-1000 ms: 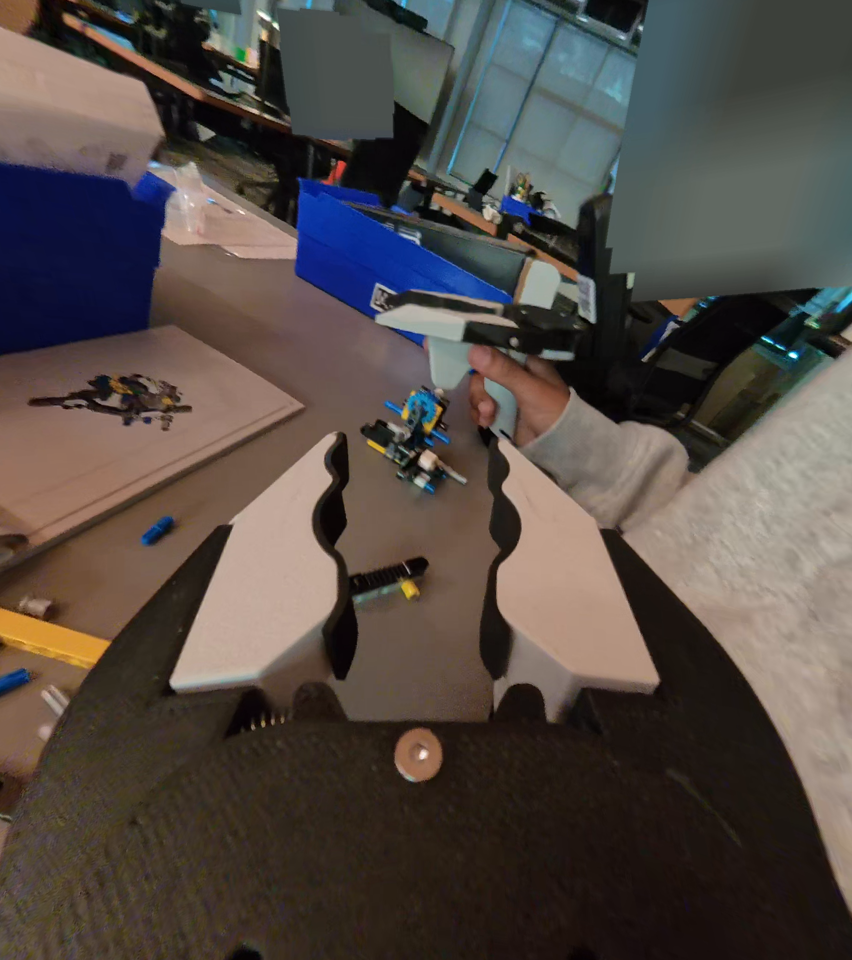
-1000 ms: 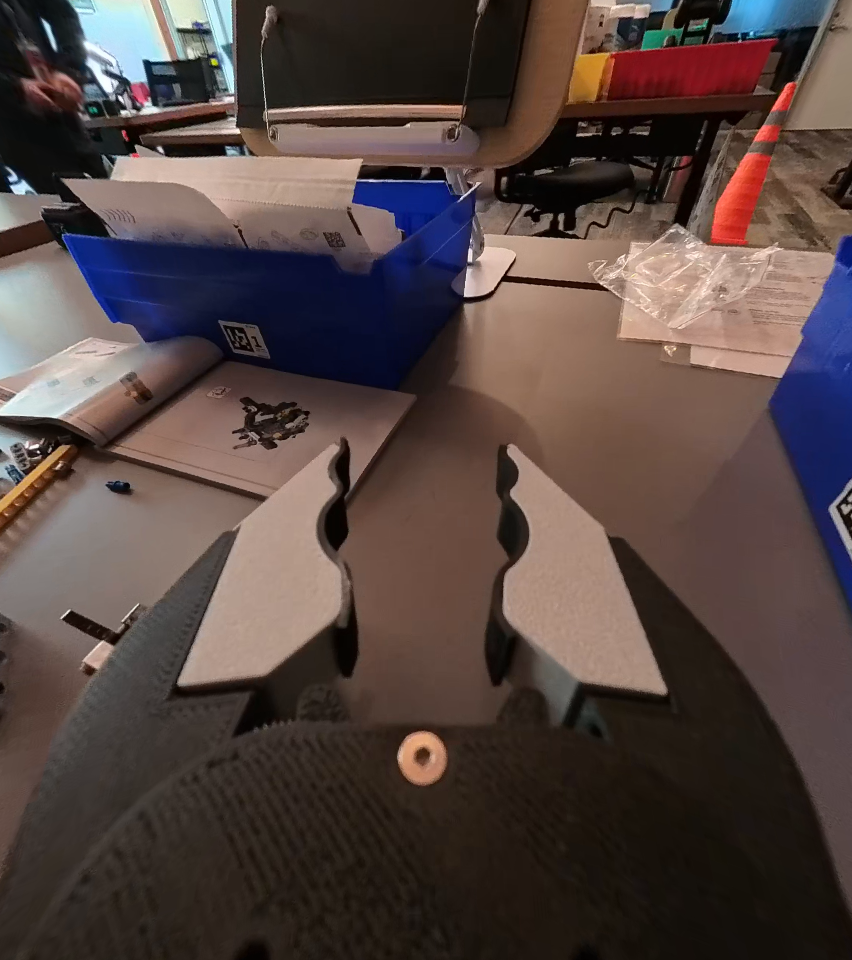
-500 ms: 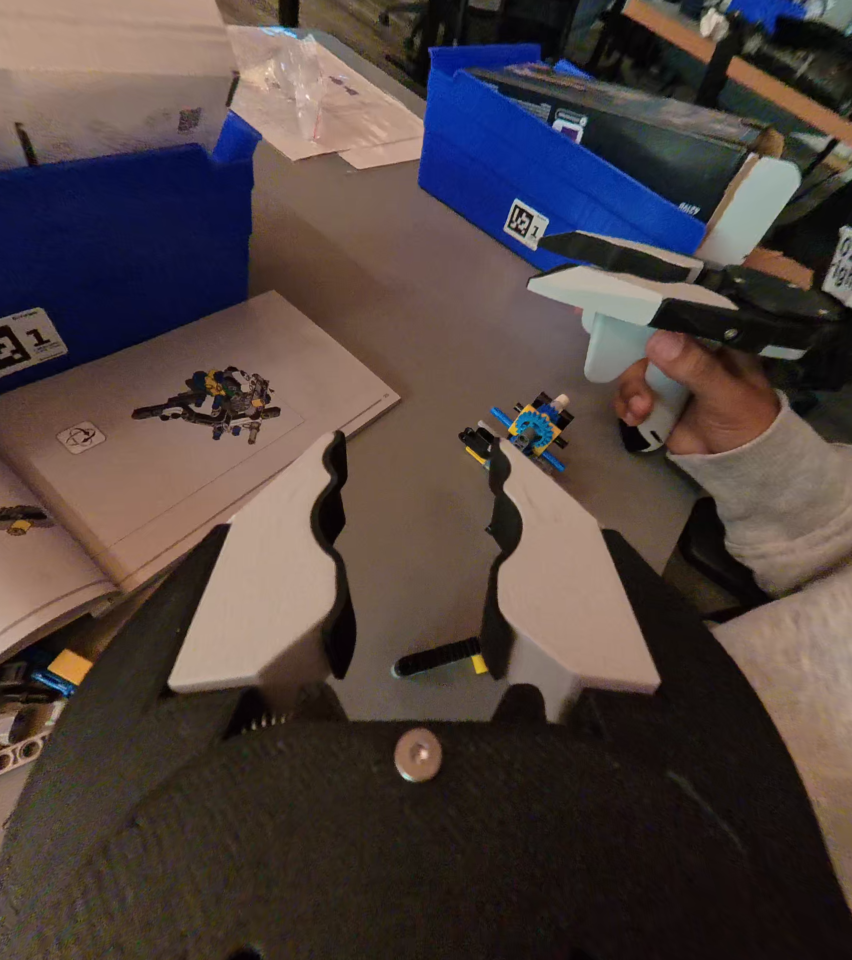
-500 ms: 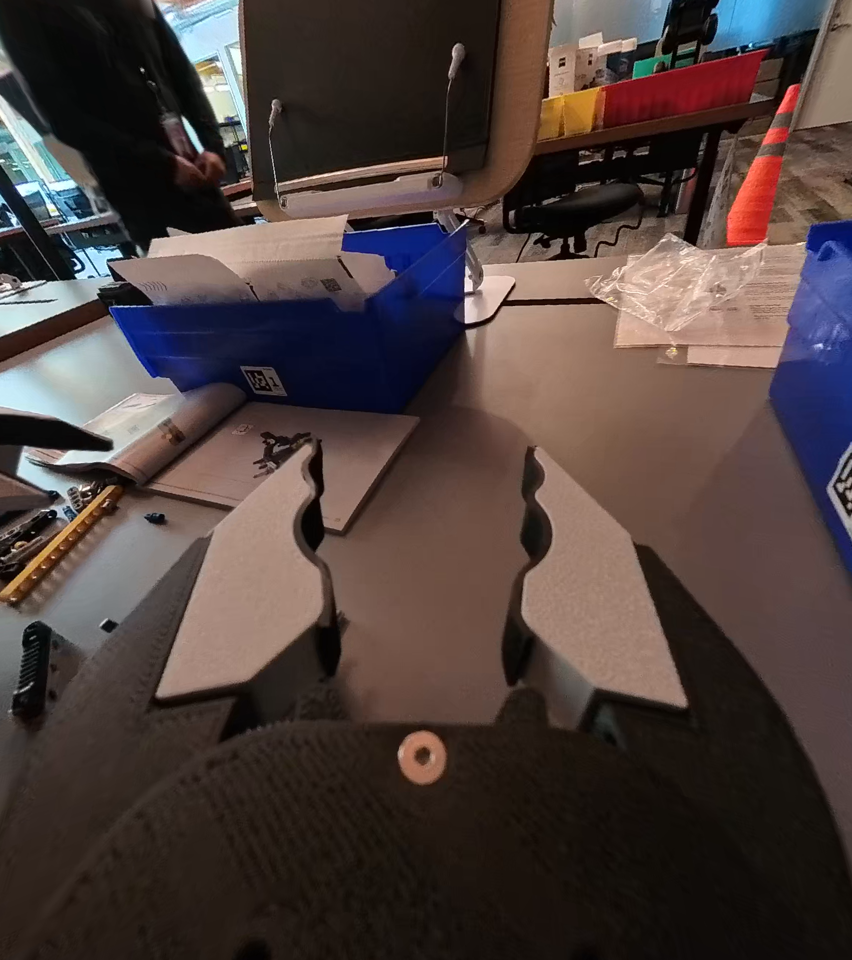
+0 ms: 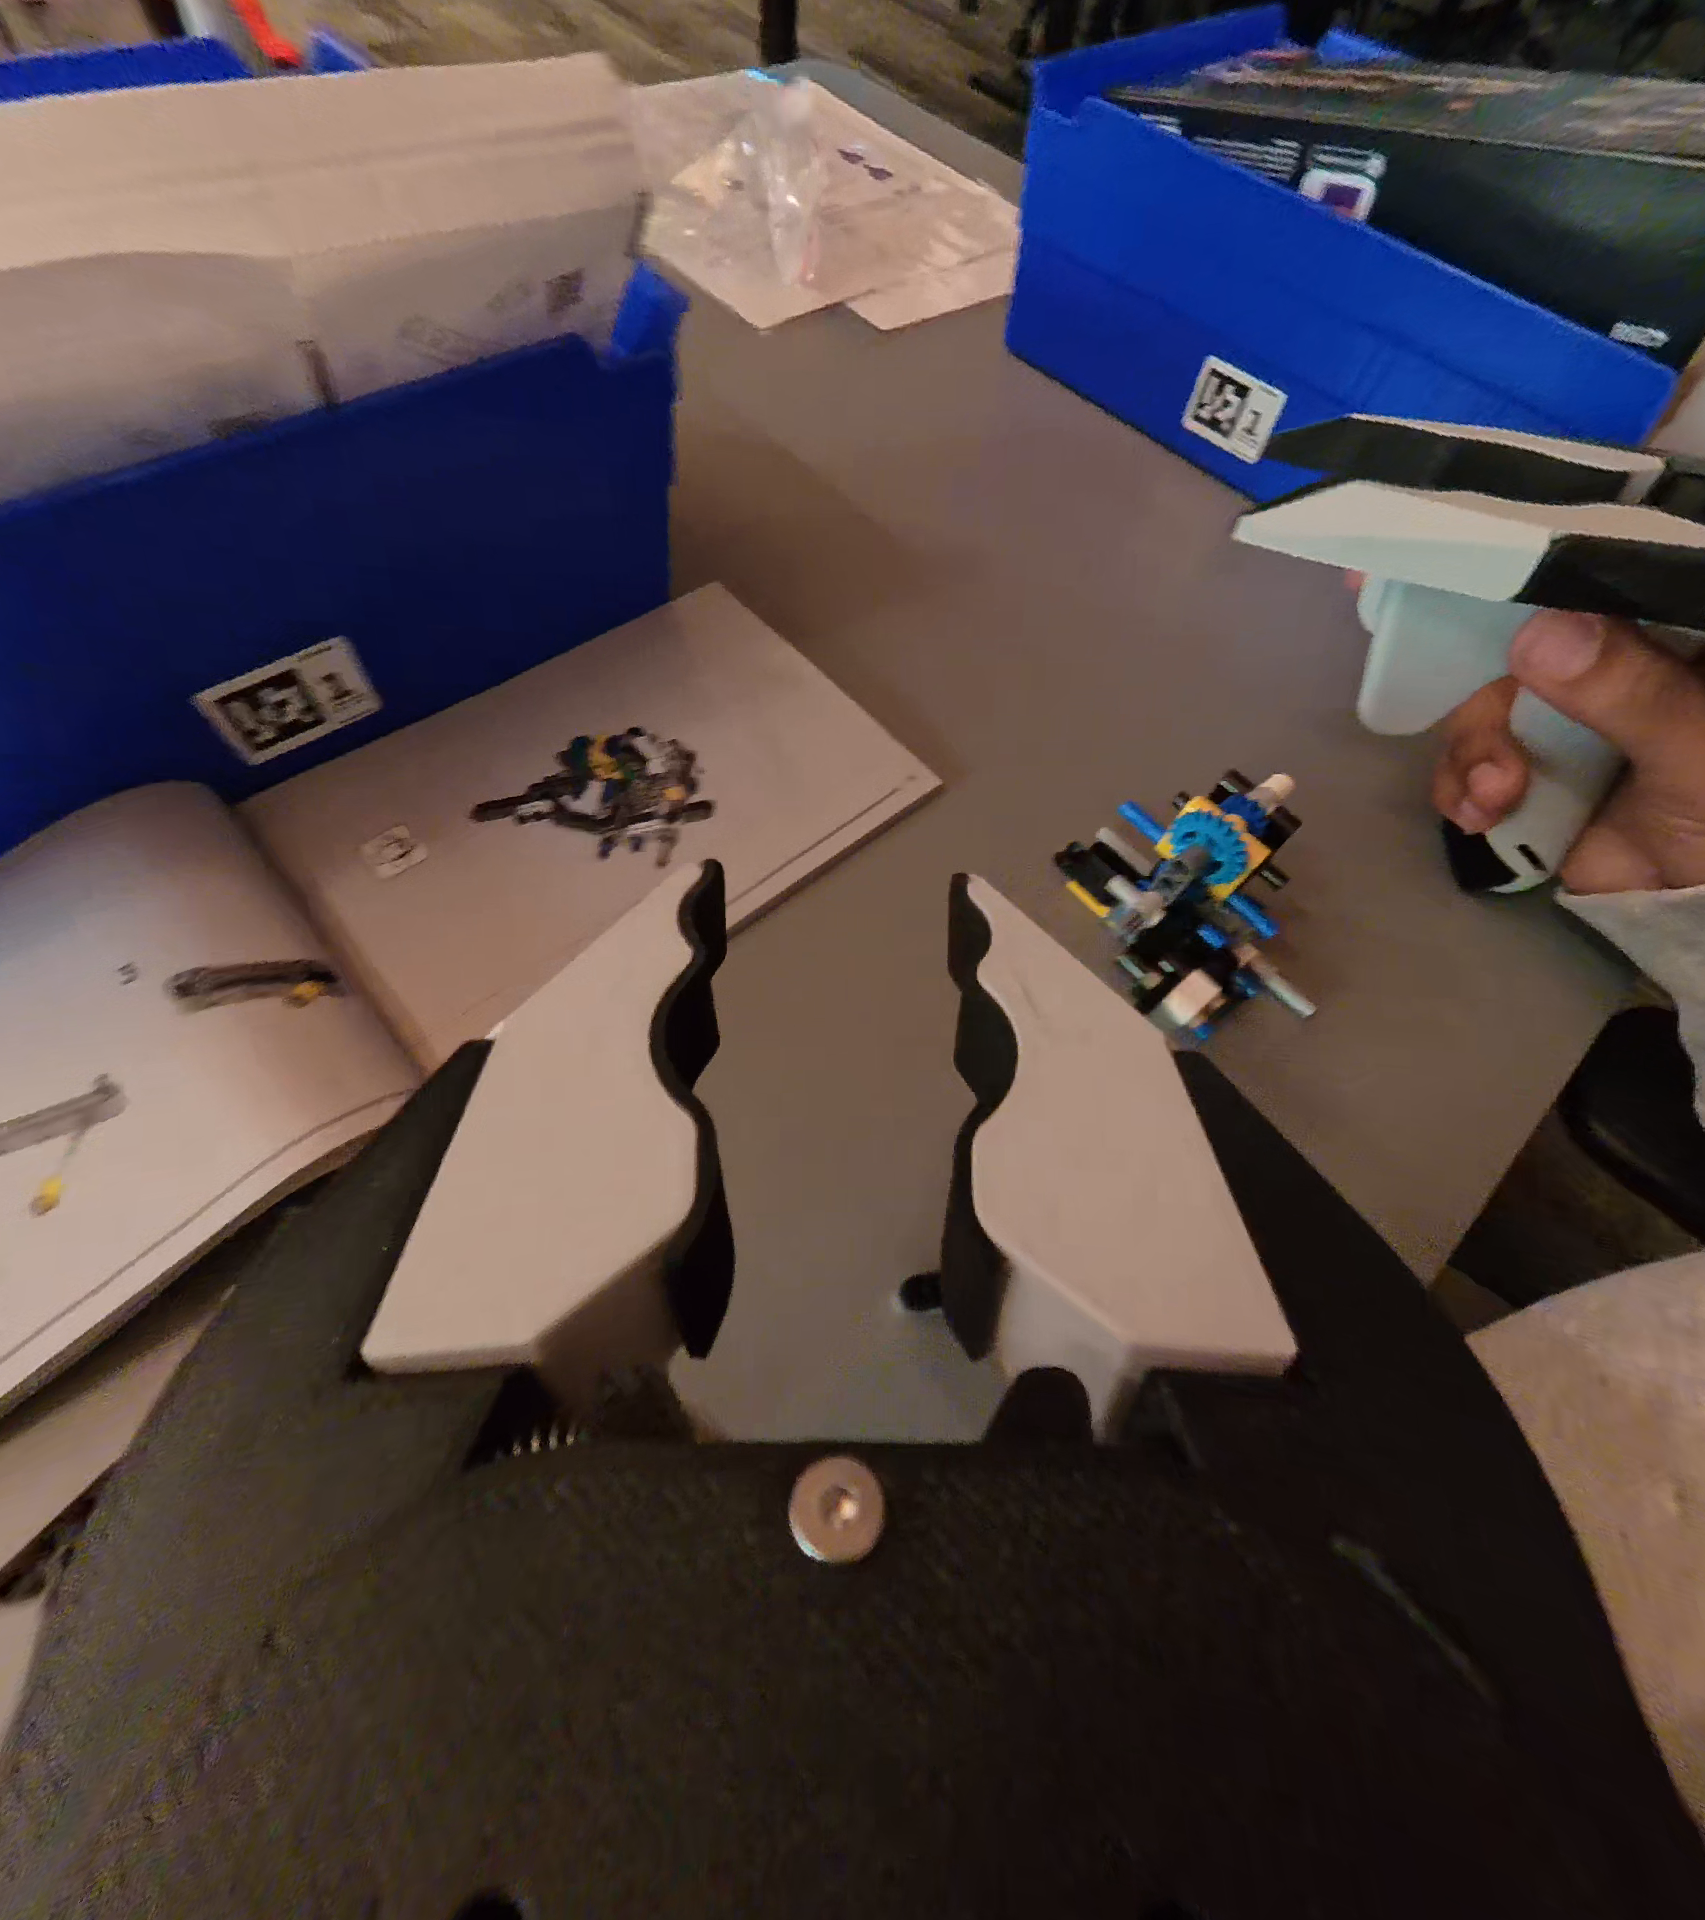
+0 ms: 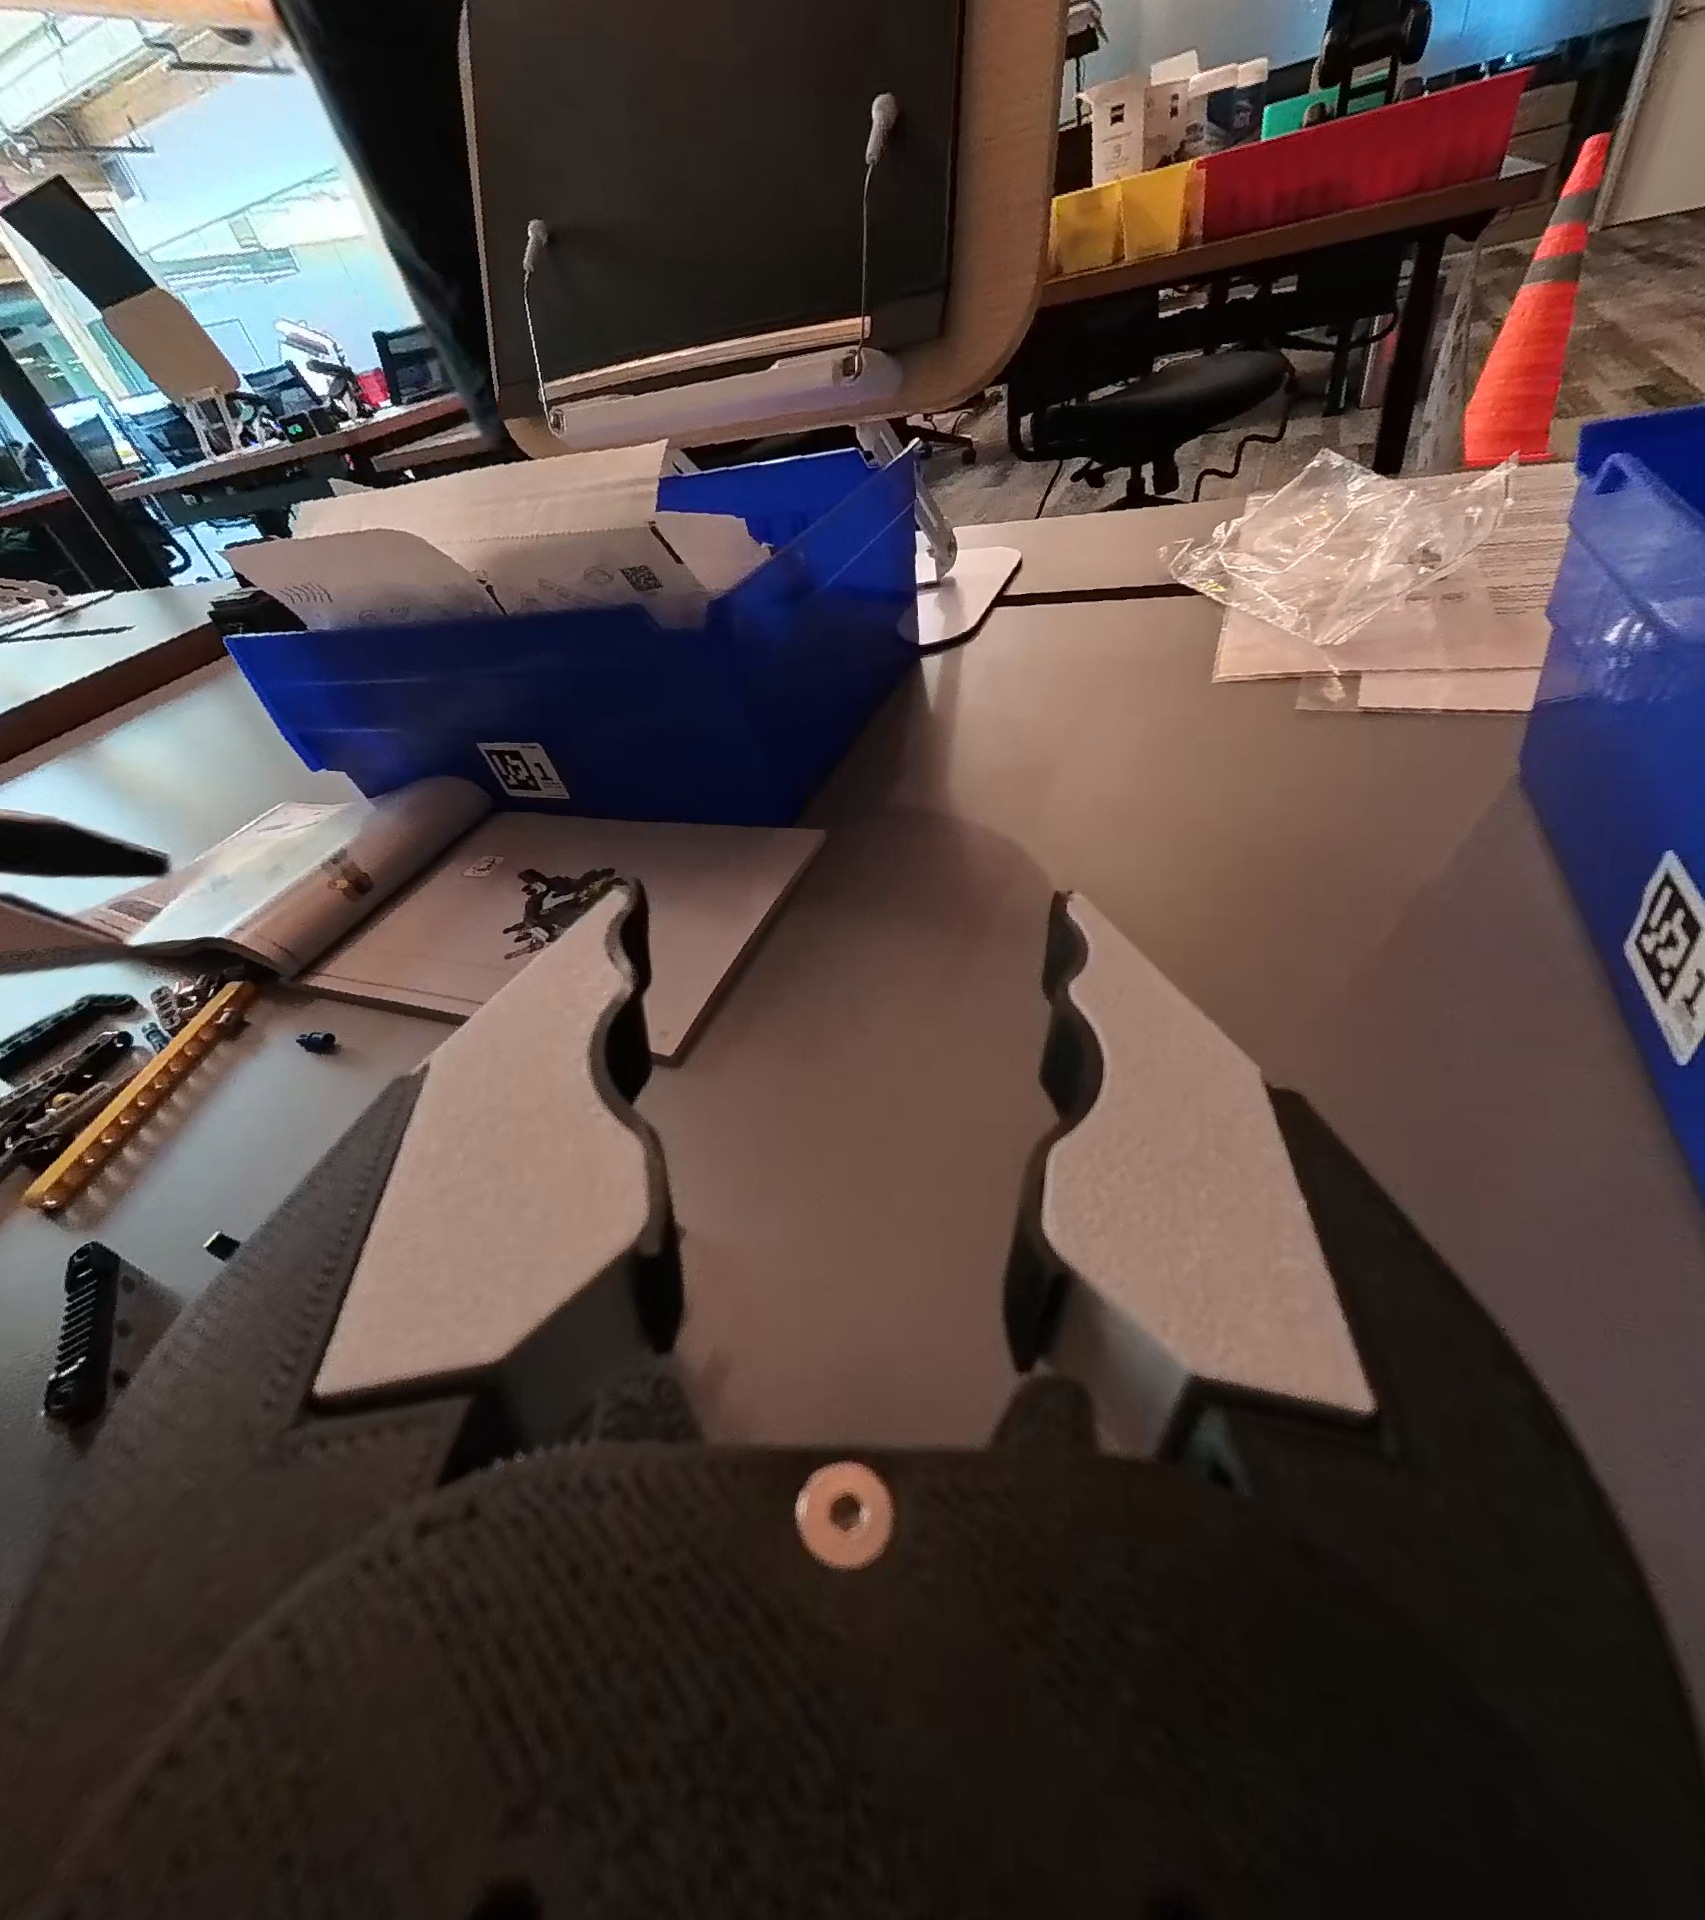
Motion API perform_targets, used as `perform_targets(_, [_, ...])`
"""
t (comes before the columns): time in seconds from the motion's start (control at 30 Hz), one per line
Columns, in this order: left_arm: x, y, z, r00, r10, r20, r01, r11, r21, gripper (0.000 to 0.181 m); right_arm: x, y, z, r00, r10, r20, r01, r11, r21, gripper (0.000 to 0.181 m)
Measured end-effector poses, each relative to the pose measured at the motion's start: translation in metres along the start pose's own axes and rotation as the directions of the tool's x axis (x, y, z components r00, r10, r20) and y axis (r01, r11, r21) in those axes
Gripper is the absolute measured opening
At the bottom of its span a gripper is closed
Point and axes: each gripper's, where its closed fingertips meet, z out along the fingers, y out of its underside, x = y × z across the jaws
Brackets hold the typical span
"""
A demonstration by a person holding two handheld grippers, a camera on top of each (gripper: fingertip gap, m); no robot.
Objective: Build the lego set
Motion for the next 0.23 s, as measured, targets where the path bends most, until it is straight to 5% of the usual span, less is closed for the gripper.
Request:
perform_targets(0.1, [-0.020, 0.004, -0.020, 0.998, -0.057, 0.005, 0.057, 0.998, 0.030, 0.039, -0.001, 0.000, 0.001, 1.000, -0.018, -0.009, 0.018, 1.000, -0.004, 0.072])
perform_targets(0.23, [-0.001, 0.028, -0.034, 0.970, -0.080, -0.228, 0.073, 0.997, -0.038, 0.034, -0.003, -0.001, 0.001, 0.999, -0.047, -0.022, 0.047, 0.999, 0.003, 0.066])
